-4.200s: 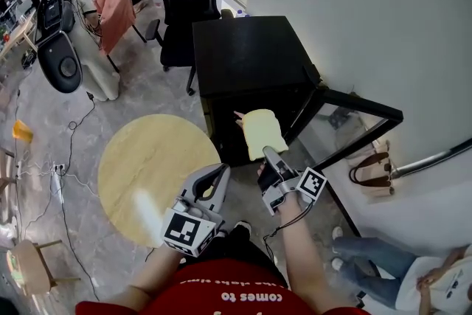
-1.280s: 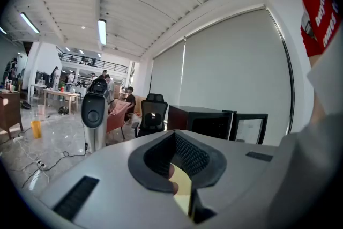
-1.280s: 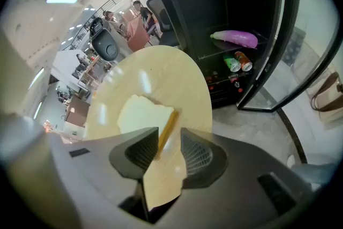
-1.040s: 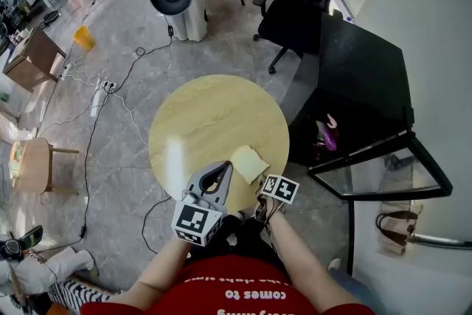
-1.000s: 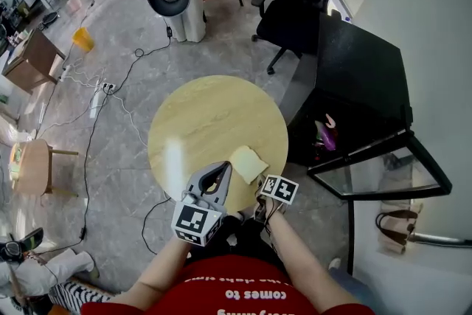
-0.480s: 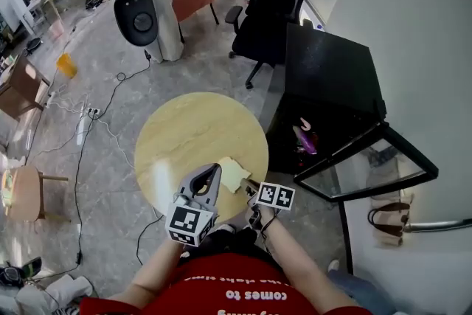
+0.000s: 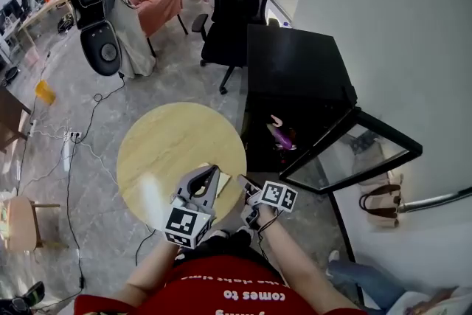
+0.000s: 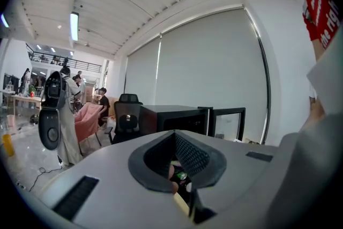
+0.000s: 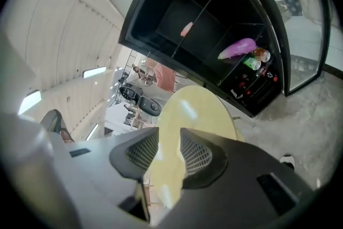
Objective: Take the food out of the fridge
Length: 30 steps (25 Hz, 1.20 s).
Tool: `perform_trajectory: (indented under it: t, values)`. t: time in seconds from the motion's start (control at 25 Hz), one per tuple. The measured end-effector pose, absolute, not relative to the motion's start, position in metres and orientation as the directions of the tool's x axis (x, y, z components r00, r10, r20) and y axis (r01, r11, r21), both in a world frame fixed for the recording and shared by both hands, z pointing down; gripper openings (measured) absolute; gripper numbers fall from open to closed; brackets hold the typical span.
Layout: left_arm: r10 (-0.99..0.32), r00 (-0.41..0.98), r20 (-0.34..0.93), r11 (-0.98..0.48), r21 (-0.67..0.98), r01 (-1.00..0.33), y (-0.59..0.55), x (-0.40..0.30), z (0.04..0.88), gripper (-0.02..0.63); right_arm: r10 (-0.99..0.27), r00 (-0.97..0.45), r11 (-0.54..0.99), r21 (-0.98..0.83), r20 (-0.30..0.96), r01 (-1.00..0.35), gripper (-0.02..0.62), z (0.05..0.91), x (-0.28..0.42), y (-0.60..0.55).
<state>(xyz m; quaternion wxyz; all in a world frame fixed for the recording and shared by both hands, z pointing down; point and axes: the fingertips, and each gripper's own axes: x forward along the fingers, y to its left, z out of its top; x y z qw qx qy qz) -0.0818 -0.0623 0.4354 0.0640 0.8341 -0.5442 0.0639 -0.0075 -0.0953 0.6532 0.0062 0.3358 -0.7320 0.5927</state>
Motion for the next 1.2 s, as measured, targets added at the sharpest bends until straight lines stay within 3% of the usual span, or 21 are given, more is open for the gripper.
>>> perform_trajectory:
  t: [0.52, 0.88, 1.2]
  values:
    - [-0.833, 0.534, 0.145, -0.532, 0.059, -0.845, -0.083, -0.019, 0.426, 0.006, -0.7, -0.683, 0.074, -0.93, 0.209, -0.36, 0.118, 0.6, 0.061, -0.141]
    - [-0.831, 0.541, 0.132, -0.538, 0.06, -0.841, -0.095, -0.012, 0.421, 0.006, -0.7, -0.677, 0.142, -0.885, 0.227, -0.443, 0.118, 0.591, 0.079, -0.176]
    - [-0.844, 0.519, 0.132, -0.514, 0.075, -0.855, -0.1, -0.014, 0.423, 0.006, -0.737, -0.634, 0.056, -0.915, 0.232, -0.4, 0.12, 0.598, 0.097, -0.222]
